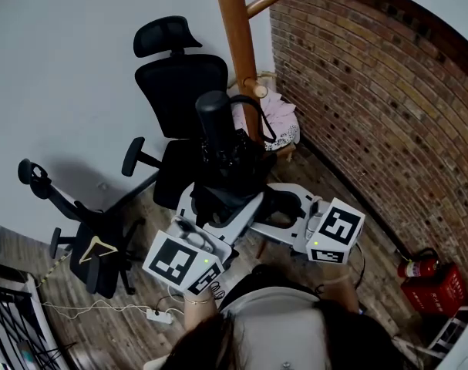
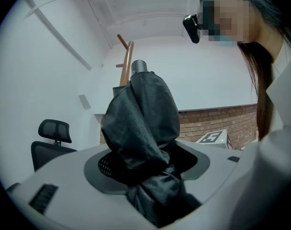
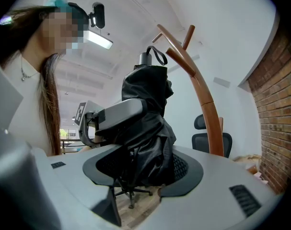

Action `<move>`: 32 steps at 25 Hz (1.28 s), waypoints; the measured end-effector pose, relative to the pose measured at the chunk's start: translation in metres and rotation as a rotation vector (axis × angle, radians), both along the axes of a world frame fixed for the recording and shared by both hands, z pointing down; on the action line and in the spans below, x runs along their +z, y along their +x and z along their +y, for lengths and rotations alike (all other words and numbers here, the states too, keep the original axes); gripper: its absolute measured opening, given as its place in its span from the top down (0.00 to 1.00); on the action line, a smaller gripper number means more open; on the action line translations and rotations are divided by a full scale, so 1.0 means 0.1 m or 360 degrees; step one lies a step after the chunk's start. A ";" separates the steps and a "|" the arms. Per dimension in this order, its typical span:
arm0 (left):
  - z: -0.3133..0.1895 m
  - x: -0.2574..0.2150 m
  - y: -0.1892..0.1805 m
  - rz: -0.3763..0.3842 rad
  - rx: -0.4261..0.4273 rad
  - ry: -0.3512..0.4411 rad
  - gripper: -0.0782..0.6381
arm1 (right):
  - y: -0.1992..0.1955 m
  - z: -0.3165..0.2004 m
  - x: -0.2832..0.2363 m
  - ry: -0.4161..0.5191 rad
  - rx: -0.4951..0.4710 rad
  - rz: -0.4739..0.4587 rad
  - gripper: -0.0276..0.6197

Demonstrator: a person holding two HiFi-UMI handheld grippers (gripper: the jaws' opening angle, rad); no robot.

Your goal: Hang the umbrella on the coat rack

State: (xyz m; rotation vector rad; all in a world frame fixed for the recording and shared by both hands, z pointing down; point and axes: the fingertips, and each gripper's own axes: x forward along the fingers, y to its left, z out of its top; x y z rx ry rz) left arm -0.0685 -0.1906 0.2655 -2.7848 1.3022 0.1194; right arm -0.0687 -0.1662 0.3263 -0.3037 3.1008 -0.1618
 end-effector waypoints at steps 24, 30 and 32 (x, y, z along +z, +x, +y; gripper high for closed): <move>-0.30 -0.26 -0.04 -0.0061 -0.0022 0.0073 0.50 | -0.06 -0.33 -0.24 0.0061 -0.0046 -0.0058 0.58; -0.29 -0.30 -0.04 -0.0077 -0.0029 0.0091 0.50 | -0.07 -0.33 -0.28 0.0073 -0.0052 -0.0082 0.58; -0.35 -0.32 -0.04 -0.0077 -0.0030 0.0080 0.50 | -0.06 -0.38 -0.31 0.0066 -0.0053 -0.0085 0.58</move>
